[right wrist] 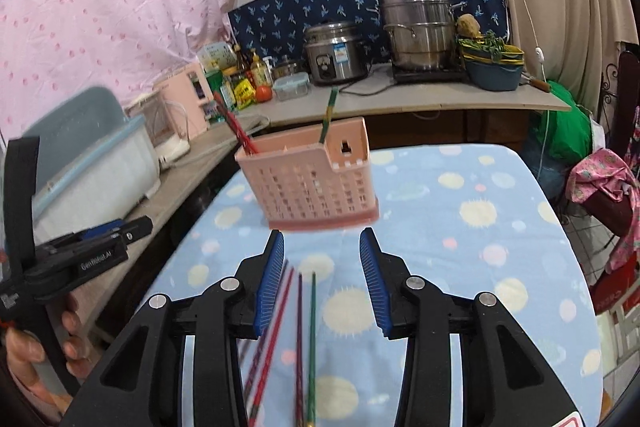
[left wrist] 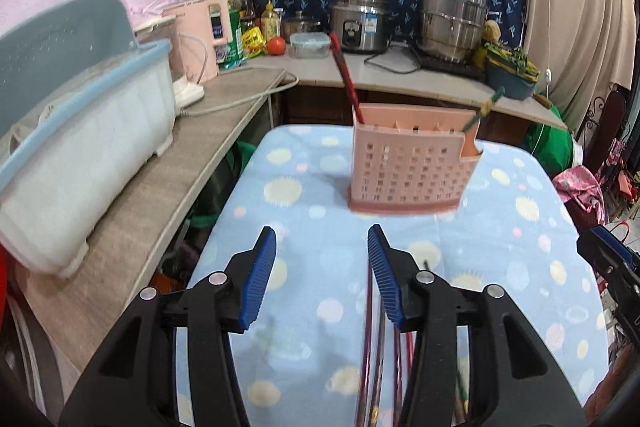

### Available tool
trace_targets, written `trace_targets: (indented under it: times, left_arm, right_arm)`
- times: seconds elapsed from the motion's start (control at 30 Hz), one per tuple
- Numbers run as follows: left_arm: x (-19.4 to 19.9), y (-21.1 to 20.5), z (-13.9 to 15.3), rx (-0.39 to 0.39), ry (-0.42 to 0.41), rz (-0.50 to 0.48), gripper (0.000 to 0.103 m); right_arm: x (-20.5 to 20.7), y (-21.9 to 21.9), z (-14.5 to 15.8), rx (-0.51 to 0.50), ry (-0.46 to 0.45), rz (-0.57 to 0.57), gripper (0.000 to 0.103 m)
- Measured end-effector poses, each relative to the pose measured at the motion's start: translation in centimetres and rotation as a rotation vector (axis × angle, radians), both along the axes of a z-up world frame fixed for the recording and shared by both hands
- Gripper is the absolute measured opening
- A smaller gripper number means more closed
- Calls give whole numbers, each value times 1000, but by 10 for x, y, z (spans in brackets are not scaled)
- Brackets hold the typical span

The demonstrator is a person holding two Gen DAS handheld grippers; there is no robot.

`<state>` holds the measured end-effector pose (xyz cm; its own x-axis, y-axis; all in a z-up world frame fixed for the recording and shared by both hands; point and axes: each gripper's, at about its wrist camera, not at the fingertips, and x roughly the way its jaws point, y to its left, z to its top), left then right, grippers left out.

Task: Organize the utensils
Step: 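Grasp the remaining green chopstick with the right tool while the left tool approaches a dark chopstick, then close the left tool on a dark red chopstick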

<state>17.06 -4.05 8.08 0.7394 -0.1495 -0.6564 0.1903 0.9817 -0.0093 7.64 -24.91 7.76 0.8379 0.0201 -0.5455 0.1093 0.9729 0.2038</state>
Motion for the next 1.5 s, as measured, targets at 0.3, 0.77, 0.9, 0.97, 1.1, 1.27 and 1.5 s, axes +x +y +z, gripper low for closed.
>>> trace_targets:
  times: [0.3,0.77,0.9,0.97,1.1,1.27,1.5]
  left_arm:
    - [-36,15,-45,15,98,1,45]
    - [-74,27,-86,45,171,-11,45]
    - [-77,31,-92,50,184,-6,45]
    - [-77,33,-95,48,194,-4,45]
    - [-77,35,-99,50,201,-3,45]
    - [-77,35,-102,48,212,-3,45]
    - [-78,33,-108,47,227,-11,45]
  right_arm:
    - [-41,17,-65,5,151,10,39]
    - [-63,44,-129,2,285,51,20]
    - [-60,49,-136,-1,309,59,15]
    - [-59,50,-139,-3,318,62,13]
    - [-59,52,-142,-5,326,68,11]
    - [-57,56,-147,-21,335,73,10]
    - [-59,49,-146,-12,329,58,7]
